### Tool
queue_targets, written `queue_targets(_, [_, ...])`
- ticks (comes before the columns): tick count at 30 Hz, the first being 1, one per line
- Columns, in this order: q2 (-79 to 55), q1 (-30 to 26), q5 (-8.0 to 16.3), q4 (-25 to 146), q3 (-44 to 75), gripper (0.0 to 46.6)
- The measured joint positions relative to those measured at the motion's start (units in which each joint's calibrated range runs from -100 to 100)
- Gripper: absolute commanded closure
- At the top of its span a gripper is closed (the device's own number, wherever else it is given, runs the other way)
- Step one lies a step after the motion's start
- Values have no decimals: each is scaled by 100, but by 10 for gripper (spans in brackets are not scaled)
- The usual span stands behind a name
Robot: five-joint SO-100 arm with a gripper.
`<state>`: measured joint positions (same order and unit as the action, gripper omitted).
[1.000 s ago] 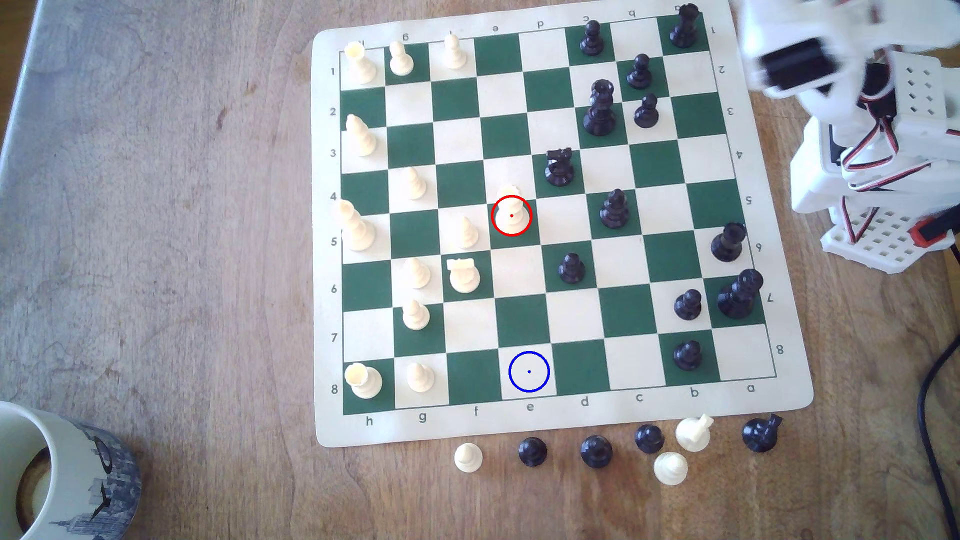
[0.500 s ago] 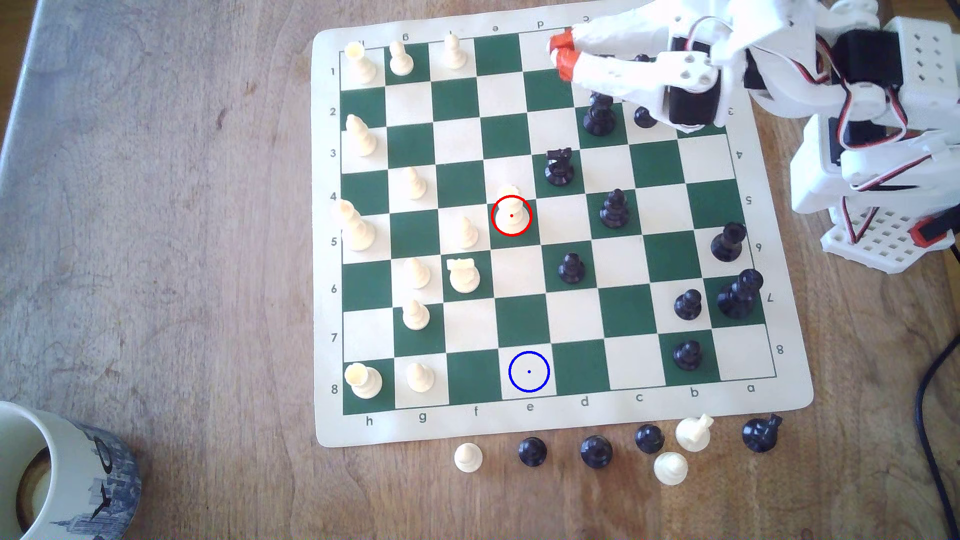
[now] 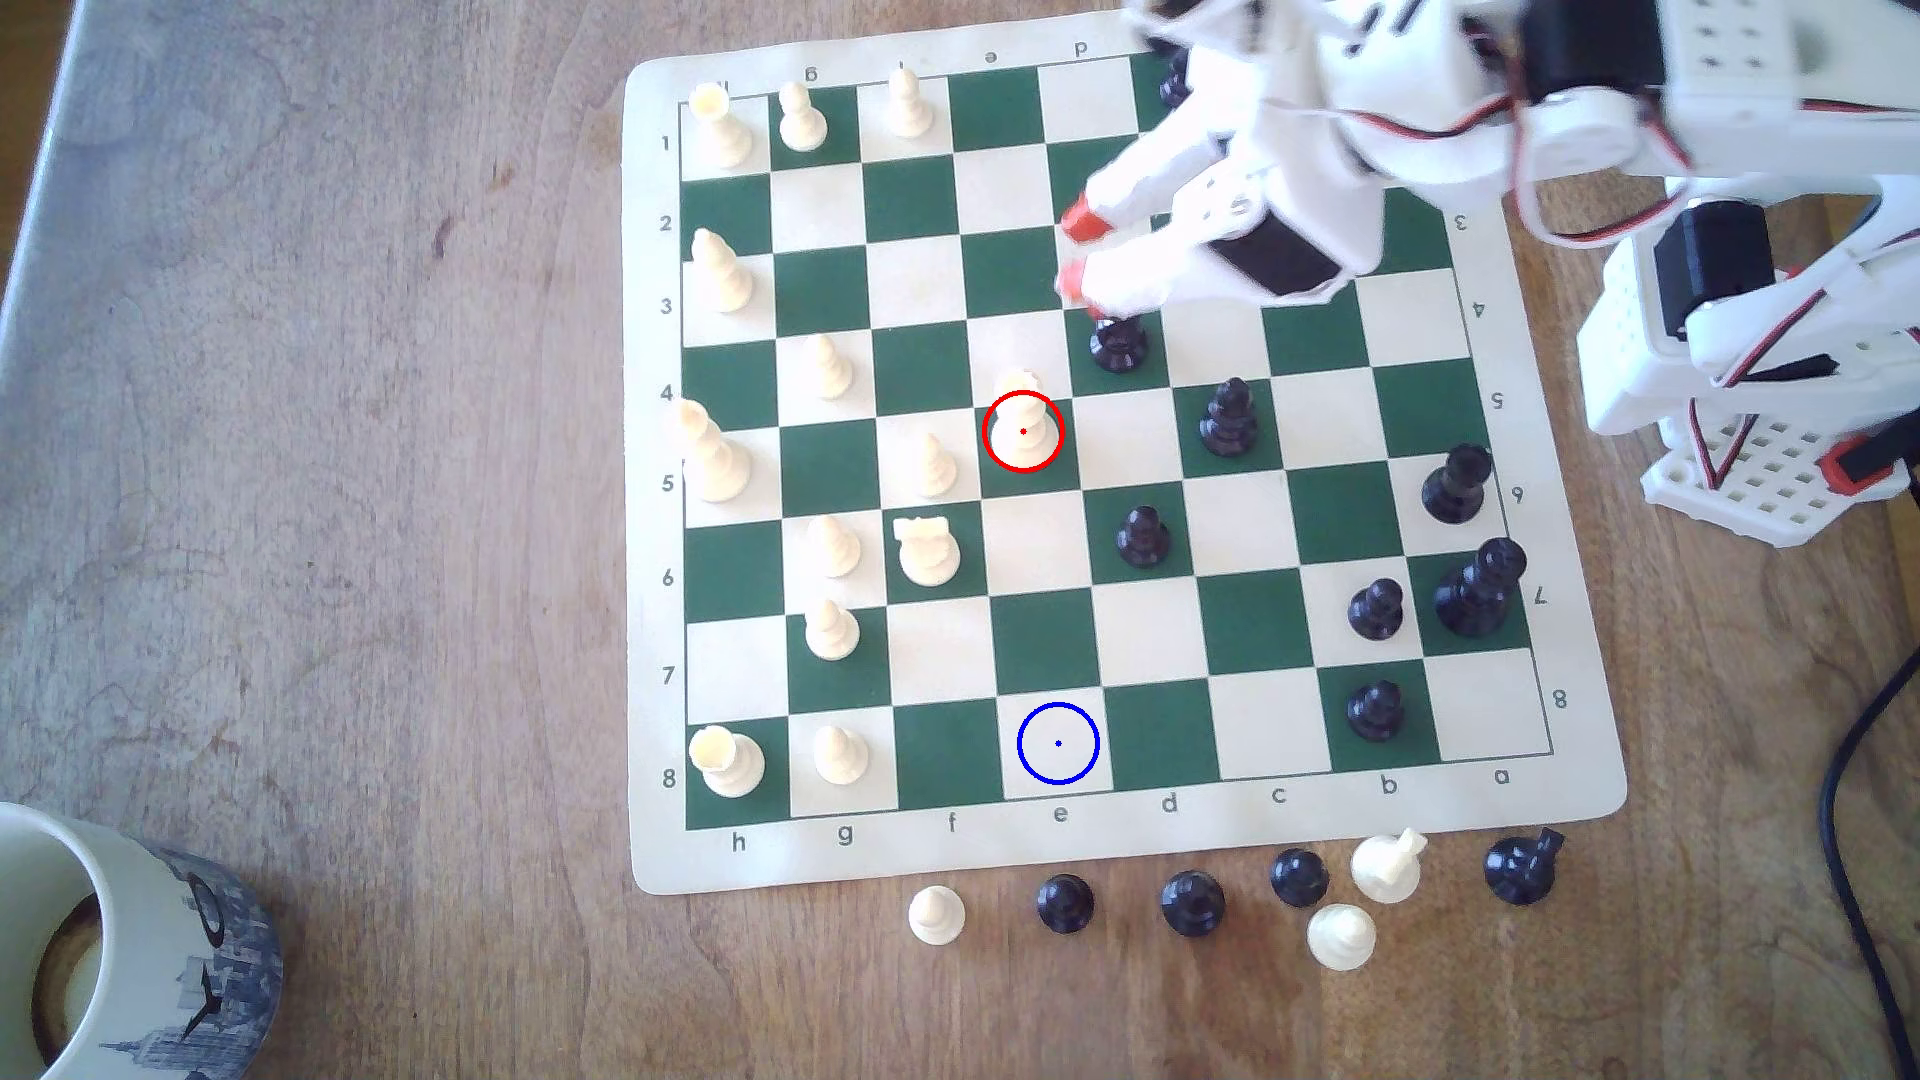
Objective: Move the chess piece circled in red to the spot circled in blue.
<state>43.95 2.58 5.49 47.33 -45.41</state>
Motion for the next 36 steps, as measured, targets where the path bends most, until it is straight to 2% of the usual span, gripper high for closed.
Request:
queue_targets(3, [-578,162,127,271,488,346])
queue_targets(8, [-1542,111,225,837,1428,345])
queue_targets(12, [-2229,118,283,1211,2106,326])
queue_targets(16, [-2472,29,283,1307,2241,301])
queue_targets(36, [-3452,-192,313,478,2169,305])
